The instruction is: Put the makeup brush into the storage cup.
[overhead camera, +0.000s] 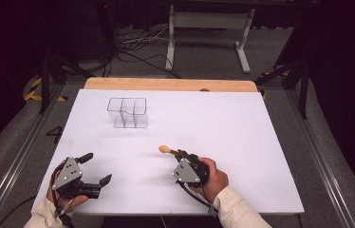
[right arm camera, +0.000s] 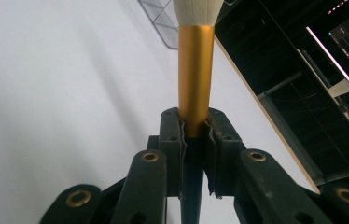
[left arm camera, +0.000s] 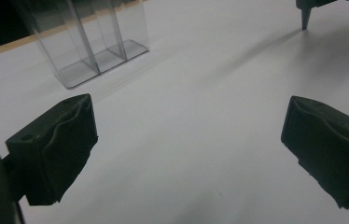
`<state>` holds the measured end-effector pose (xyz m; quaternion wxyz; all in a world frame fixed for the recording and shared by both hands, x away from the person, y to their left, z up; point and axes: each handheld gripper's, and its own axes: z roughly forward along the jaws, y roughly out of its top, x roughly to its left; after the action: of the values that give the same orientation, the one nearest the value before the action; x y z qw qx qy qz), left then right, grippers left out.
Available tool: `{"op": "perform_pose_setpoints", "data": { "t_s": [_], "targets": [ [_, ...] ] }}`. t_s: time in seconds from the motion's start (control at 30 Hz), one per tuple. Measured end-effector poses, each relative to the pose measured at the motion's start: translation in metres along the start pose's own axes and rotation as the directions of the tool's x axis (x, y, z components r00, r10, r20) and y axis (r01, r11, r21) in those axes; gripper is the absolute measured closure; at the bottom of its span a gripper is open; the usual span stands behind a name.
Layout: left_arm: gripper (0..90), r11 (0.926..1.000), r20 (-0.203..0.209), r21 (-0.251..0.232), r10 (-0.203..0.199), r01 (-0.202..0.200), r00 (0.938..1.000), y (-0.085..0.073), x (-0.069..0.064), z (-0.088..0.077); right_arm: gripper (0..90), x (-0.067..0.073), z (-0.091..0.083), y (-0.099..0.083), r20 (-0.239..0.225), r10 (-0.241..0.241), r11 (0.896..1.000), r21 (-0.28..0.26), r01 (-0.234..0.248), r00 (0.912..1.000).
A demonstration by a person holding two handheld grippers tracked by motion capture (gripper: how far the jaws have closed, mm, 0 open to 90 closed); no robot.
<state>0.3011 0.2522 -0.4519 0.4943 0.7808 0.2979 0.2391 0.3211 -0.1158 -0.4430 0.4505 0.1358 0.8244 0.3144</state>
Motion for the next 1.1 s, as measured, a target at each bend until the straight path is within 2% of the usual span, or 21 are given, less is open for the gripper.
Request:
{"op": "perform_pose_setpoints", "data": {
  "t_s": [0.03,0.07,0.1,0.13,0.17,0.2,0.27,0.3,0.4,0.43,0.47,0.57,0.6,0.67,0.7,0.77,0.8,0.97,1.0,1.07,1.1],
  "targets": [
    [4.2,0.9994,-0.020,-0.030,-0.016,0.015,0.9997,0.000,0.001,-0.004,78.8,-0.002,0.000,0.000,-0.011,0.024,1.000,-0.008,-0.024,0.9997],
    [4.2,0.9994,-0.020,-0.030,-0.016,0.015,0.9997,0.000,0.001,-0.004,78.8,-0.005,-0.001,-0.001,-0.019,0.048,0.999,-0.015,-0.049,0.9986],
    [4.2,0.9970,-0.028,-0.069,-0.037,0.035,0.9989,0.001,0.003,-0.006,78.9,-0.010,-0.001,-0.001,-0.035,0.088,0.996,-0.031,-0.090,0.9955],
    [4.2,0.9970,-0.028,-0.069,-0.037,0.035,0.9989,0.001,0.003,-0.006,78.9,-0.010,-0.001,-0.001,-0.035,0.088,0.996,-0.031,-0.090,0.9955],
    [4.0,0.9966,-0.026,-0.075,-0.037,0.035,0.9990,0.001,0.006,-0.003,78.8,-0.017,-0.002,-0.002,-0.065,0.157,0.986,-0.051,-0.160,0.9855],
    [3.8,0.9966,-0.026,-0.075,-0.037,0.035,0.9990,0.001,0.006,-0.003,78.8,-0.017,-0.002,-0.002,-0.065,0.157,0.986,-0.051,-0.160,0.9855],
    [3.8,0.9969,-0.025,-0.069,-0.041,0.039,0.9988,0.000,0.008,-0.002,78.8,-0.024,-0.002,-0.004,-0.090,0.219,0.972,-0.069,-0.226,0.9715],
    [3.7,0.9967,-0.023,-0.069,-0.044,0.042,0.9988,0.000,0.008,-0.002,78.8,-0.031,-0.001,-0.005,-0.121,0.274,0.954,-0.088,-0.286,0.9540],
    [3.8,0.9955,-0.024,-0.081,-0.051,0.049,0.9984,-0.001,0.009,-0.002,78.8,-0.039,-0.001,-0.005,-0.157,0.327,0.931,-0.114,-0.346,0.9317],
    [3.8,0.9951,-0.026,-0.084,-0.056,0.054,0.9981,0.000,0.008,-0.002,78.8,-0.039,-0.001,-0.005,-0.157,0.327,0.931,-0.114,-0.346,0.9317],
    [3.9,0.9947,-0.022,-0.085,-0.058,0.056,0.9981,0.000,0.008,-0.003,78.8,-0.041,-0.001,-0.005,-0.170,0.345,0.922,-0.122,-0.367,0.9232],
    [3.9,0.9947,-0.010,-0.091,-0.047,0.046,0.9988,0.001,0.006,-0.002,78.8,-0.051,0.003,-0.004,-0.220,0.420,0.878,-0.149,-0.455,0.8807],
    [3.9,0.9947,-0.006,-0.092,-0.046,0.046,0.9989,0.001,0.006,-0.002,78.8,-0.054,0.005,-0.004,-0.228,0.437,0.867,-0.153,-0.475,0.8702],
    [3.8,0.9948,0.005,-0.091,-0.045,0.045,0.9990,0.000,0.006,-0.002,78.8,-0.060,0.009,-0.004,-0.256,0.478,0.833,-0.173,-0.526,0.8404],
    [3.7,0.9946,0.003,-0.093,-0.047,0.047,0.9989,0.000,0.007,-0.003,78.8,-0.063,0.011,-0.003,-0.258,0.491,0.823,-0.176,-0.541,0.8319],
    [3.7,0.9933,0.003,-0.100,-0.058,0.058,0.9983,-0.001,0.008,-0.003,78.8,-0.071,0.015,0.000,-0.279,0.521,0.792,-0.194,-0.579,0.8066],
    [3.7,0.9934,0.000,-0.101,-0.054,0.054,0.9985,0.000,0.008,-0.004,78.8,-0.074,0.017,0.002,-0.284,0.532,0.783,-0.196,-0.591,0.7980],
    [3.7,0.9928,0.004,-0.111,-0.045,0.045,0.9990,0.001,0.007,-0.004,78.7,-0.087,0.024,0.017,-0.295,0.547,0.756,-0.227,-0.613,0.7835],
    [3.7,0.9931,0.001,-0.107,-0.047,0.047,0.9989,0.001,0.007,-0.003,78.8,-0.090,0.025,0.021,-0.297,0.551,0.747,-0.239,-0.620,0.7795],
    [3.8,0.9933,-0.002,-0.107,-0.043,0.043,0.9991,0.001,0.006,-0.002,78.8,-0.094,0.028,0.027,-0.297,0.551,0.744,-0.247,-0.620,0.7797],
    [4.1,0.9939,-0.004,-0.103,-0.042,0.041,0.9991,0.002,0.006,-0.001,78.8,-0.097,0.030,0.030,-0.302,0.556,0.738,-0.251,-0.627,0.7746]
  ]
}}
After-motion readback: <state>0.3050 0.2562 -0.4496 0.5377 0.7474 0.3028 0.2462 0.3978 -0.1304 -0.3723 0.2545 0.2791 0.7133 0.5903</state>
